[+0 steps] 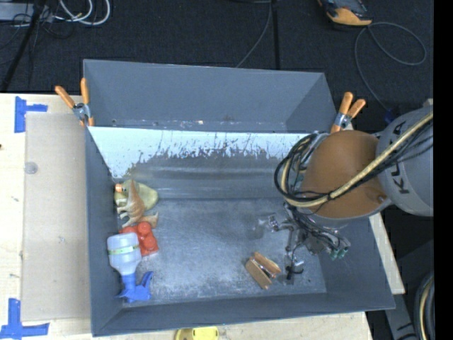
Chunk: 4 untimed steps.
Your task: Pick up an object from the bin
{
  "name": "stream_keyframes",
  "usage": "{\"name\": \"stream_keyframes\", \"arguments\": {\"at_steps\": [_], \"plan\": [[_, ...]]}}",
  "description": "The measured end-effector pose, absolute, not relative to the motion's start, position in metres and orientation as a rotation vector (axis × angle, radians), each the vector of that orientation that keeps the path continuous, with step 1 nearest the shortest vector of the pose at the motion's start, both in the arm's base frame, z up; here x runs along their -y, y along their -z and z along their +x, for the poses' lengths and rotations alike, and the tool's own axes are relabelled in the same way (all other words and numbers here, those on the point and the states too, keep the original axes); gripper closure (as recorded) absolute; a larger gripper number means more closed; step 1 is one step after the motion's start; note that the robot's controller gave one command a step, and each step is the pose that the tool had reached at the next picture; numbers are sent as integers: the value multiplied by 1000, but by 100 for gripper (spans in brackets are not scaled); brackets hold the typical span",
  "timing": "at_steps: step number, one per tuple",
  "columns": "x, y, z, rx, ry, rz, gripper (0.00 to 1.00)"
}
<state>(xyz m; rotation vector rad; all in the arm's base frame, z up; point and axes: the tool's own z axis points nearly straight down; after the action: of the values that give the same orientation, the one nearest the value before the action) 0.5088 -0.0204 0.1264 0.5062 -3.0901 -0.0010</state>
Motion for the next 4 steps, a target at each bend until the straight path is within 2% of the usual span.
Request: {"name": "stream_keyframes", "arguments": {"at_steps": [2,3,4], "plan": [[15,-94,490,3069,3,626,0],[9,-81,483,3012,5,885,100],[9,-81,483,3012,5,884,100]]}}
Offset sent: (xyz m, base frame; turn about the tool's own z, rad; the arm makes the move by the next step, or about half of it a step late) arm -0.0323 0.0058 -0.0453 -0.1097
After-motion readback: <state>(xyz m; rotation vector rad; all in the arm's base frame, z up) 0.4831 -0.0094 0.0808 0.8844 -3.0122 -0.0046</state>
